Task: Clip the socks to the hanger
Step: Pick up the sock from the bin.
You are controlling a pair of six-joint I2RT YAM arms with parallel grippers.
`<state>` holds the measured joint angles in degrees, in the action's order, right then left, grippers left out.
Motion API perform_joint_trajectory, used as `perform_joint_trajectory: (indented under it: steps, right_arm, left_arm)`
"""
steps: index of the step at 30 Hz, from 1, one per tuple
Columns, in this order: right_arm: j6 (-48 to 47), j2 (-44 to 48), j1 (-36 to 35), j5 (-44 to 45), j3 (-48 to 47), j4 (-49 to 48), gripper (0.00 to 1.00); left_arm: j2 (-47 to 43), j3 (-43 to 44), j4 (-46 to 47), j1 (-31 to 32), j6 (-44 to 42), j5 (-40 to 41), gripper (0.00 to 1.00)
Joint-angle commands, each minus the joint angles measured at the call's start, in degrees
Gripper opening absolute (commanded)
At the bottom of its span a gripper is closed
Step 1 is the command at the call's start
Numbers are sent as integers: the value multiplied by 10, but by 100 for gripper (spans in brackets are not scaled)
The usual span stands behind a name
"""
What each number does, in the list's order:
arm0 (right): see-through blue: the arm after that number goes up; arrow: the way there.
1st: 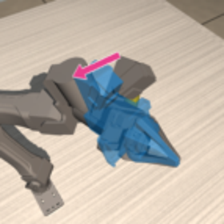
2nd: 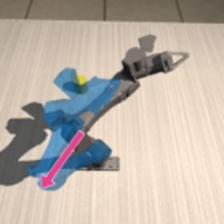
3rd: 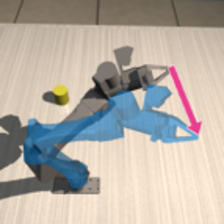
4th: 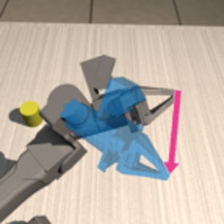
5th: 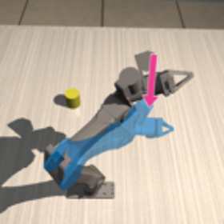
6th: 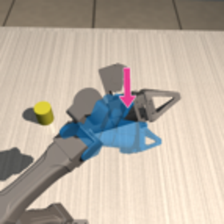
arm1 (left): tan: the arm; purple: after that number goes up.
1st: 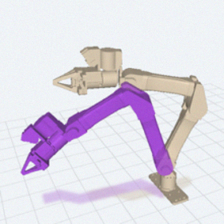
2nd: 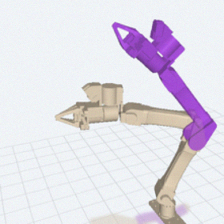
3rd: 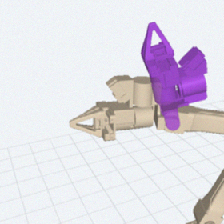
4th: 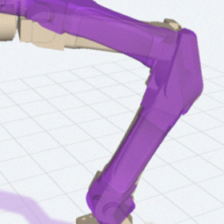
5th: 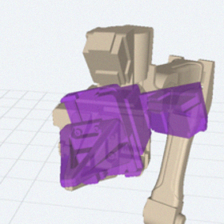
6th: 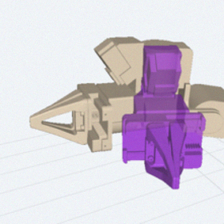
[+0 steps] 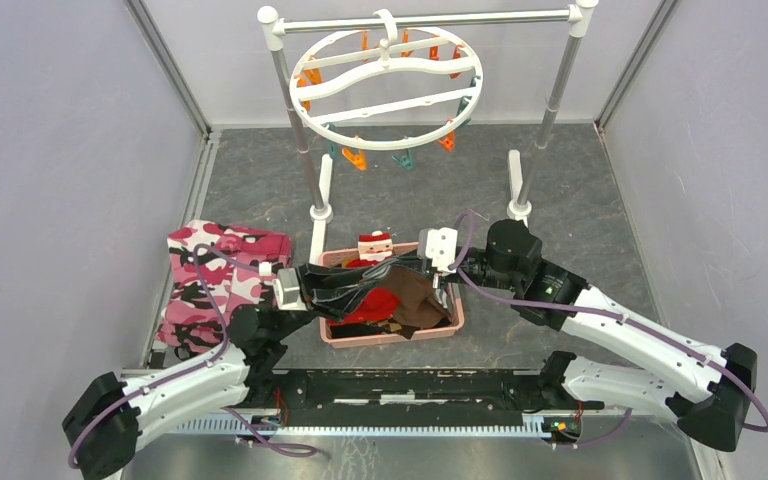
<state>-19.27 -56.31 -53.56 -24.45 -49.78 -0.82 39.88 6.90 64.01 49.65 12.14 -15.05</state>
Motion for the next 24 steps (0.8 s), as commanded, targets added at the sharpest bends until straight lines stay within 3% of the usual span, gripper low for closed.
perform_joint_trajectory:
  steps: [1, 8, 12, 14, 17, 18, 22, 24]
  right_arm:
    - [12, 0, 1, -10, -8, -27, 0]
    - [10, -2, 1, -6, -5, -24, 0]
    - [10, 0, 1, -6, -5, -23, 0]
    - [9, 0, 1, -6, -5, -23, 0]
    - [9, 2, 1, -2, -5, -21, 1]
    - [10, 4, 1, 4, -6, -20, 6]
    - [14, 23, 11, 48, -1, -18, 48]
    - [22, 40, 26, 65, 5, -28, 61]
  left_arm:
    - [9, 22, 33, 1, 6, 4, 34]
    - [21, 28, 43, 2, 10, -1, 28]
    - [24, 29, 45, 2, 11, -2, 17]
    - [24, 30, 45, 2, 11, -3, 5]
    - [19, 30, 38, 2, 11, -2, 2]
    - [16, 28, 34, 2, 10, -1, 2]
    - [-7, 21, -2, 2, 0, 17, 2]
    - [-24, 19, -39, 2, -9, 31, 2]
